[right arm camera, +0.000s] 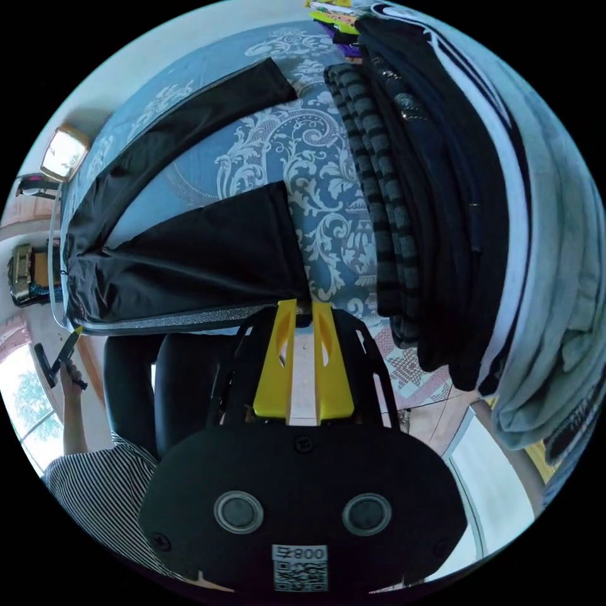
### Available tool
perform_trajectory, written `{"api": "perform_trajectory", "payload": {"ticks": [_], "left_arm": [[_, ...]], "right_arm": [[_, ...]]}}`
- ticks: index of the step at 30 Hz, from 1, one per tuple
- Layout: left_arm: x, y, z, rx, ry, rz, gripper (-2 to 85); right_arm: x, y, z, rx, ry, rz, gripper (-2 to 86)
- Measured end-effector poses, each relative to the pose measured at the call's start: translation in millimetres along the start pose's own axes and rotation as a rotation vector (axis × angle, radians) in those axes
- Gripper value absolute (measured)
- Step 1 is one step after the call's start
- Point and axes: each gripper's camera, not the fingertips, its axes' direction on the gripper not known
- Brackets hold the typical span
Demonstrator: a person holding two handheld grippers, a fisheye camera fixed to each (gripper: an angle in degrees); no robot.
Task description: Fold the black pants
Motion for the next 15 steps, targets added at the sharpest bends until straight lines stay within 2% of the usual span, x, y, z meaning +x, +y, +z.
{"api": "perform_trajectory", "payload": {"ticks": [4, 7, 10, 15], "left_arm": [[-54.2, -1.0, -16.8, 0.029, -0.007, -0.134, 2.5], [-89.1, -5.2, -10.9, -0.037, 0.011, -0.203, 1.5], [-103.2, -10.0, -19.4, -0.023, 0.025, -0.205, 0.8], [-99.9, -29.4, -29.7, -0.051, -0.129, -0.093, 0.3]], "right_arm": [[-18.6, 1.1, -27.1, 0.069, 0.033, 0.025, 2.7], [-54.8, -6.3, -47.4, 0.114, -0.030, -0.018, 2.5], [-127.9, -20.6, -60.2, 0.136, -0.049, -0.153, 1.8], [-282.5, -52.2, -43.4, 0.112, 0.034, -0.417, 0.5]]}}
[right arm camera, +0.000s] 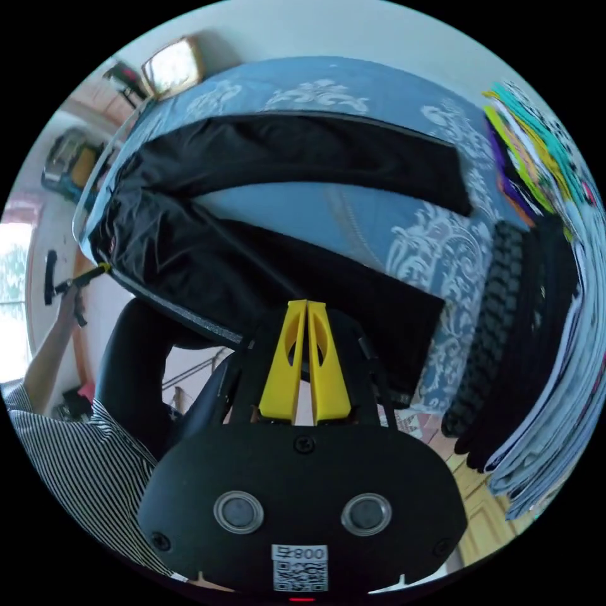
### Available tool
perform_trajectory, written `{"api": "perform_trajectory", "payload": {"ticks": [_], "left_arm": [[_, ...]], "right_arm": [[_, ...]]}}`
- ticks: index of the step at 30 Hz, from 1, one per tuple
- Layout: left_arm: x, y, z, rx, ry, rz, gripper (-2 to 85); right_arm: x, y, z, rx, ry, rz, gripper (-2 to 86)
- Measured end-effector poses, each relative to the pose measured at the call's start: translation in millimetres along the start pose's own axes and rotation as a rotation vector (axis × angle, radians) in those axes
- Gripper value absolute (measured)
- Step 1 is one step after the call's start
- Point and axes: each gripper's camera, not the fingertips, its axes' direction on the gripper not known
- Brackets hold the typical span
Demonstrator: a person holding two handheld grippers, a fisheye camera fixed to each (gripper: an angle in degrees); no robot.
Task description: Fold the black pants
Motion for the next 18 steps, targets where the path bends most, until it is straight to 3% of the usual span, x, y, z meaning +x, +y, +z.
{"api": "perform_trajectory", "payload": {"ticks": [3, 9, 18], "left_arm": [[-3.2, -13.7, -5.0, -0.016, -0.035, 0.031, 0.2], [-31.0, -38.1, -16.1, -0.010, 0.068, 0.028, 0.1], [-51.1, -83.3, -38.1, -0.024, 0.152, 0.044, 0.1]], "right_arm": [[-57.4, -34.8, 55.7, -0.156, 0.129, -0.120, 0.3], [-126.0, -47.2, 72.2, -0.107, 0.406, -0.269, -0.1], [-87.4, -86.9, 57.4, -0.093, 0.172, -0.187, -0.1]]}}
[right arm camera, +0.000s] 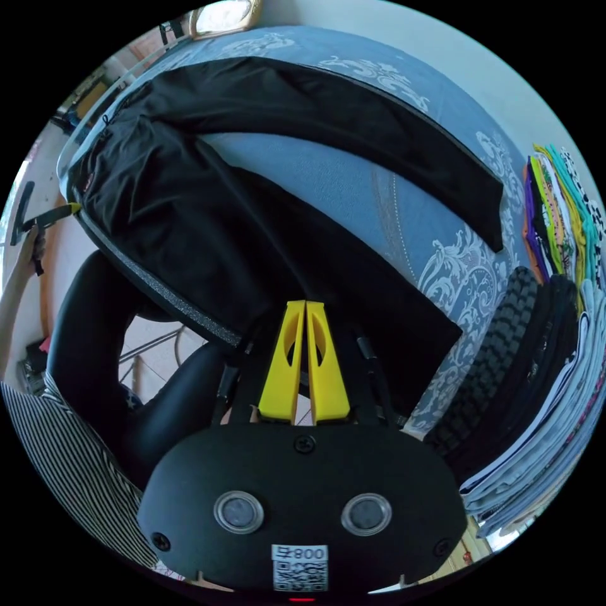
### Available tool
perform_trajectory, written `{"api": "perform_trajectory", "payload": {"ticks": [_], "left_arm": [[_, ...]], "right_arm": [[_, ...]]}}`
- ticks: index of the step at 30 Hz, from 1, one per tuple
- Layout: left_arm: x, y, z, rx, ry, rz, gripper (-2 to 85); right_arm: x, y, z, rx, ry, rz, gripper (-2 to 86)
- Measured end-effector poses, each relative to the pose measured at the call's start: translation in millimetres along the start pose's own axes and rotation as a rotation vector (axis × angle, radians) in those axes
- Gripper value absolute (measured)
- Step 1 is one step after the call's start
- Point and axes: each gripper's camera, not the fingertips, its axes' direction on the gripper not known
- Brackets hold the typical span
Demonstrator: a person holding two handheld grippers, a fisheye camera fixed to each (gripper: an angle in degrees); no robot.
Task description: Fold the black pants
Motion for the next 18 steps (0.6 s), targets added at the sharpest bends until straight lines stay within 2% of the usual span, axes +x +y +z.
{"api": "perform_trajectory", "payload": {"ticks": [4, 10, 14, 18], "left_arm": [[-1.6, -12.3, -27.8, 0.090, 0.041, 0.018, 0.2], [-7.8, -59.5, -79.4, 0.254, 0.056, 0.038, 0.7], [-1.0, -131.3, -96.3, 0.276, 0.018, 0.101, 2.0], [13.9, -221.0, -101.5, 0.254, -0.051, 0.152, 4.1]], "right_arm": [[26.8, -11.5, -4.9, -0.007, -0.073, 0.055, 0.0], [71.4, -44.6, -41.1, 0.143, -0.166, 0.146, 0.2], [80.9, -114.0, -67.9, 0.261, -0.255, 0.080, 0.7], [69.8, -217.8, -80.8, 0.294, -0.318, -0.039, 2.6]]}}
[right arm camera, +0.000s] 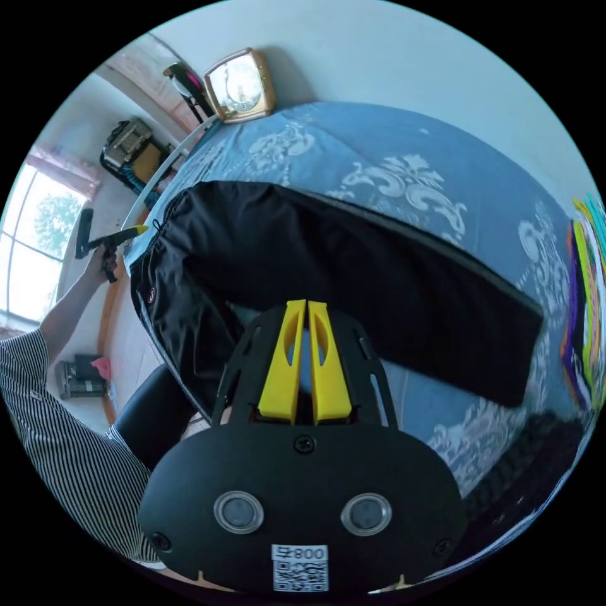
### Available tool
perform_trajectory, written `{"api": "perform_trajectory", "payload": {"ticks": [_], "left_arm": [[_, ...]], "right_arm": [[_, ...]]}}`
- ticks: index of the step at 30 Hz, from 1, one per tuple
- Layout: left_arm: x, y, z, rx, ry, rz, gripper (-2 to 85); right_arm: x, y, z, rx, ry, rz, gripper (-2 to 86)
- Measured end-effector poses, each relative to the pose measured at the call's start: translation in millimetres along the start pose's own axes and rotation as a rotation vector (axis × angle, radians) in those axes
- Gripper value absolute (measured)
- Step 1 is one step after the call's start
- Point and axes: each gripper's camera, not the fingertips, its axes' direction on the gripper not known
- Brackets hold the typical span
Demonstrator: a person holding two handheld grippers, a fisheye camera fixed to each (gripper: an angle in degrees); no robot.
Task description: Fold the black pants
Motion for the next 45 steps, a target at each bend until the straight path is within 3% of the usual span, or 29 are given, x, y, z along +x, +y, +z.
{"api": "perform_trajectory", "payload": {"ticks": [9, 18, 22, 34, 45], "left_arm": [[16.0, -169.3, 43.2, -0.129, -0.142, 0.118, 8.2], [51.9, -271.1, 108.5, -0.339, -0.291, 0.257, 9.2], [69.3, -291.1, 126.9, -0.397, -0.304, 0.314, 8.8], [134.6, -316.5, 112.9, -0.342, -0.379, 0.360, 1.4], [180.7, -298.8, 36.5, -0.254, -0.363, 0.372, 1.0]], "right_arm": [[-38.5, -195.6, 43.6, -0.044, 0.006, -0.227, 7.1], [-61.5, -293.1, 70.5, -0.141, 0.081, -0.362, 9.1], [-73.5, -308.8, 92.3, -0.217, 0.138, -0.390, 9.0], [-111.3, -336.5, 42.5, -0.222, 0.227, -0.393, 2.9], [-162.5, -326.9, -98.0, -0.137, 0.266, -0.367, 1.9]]}}
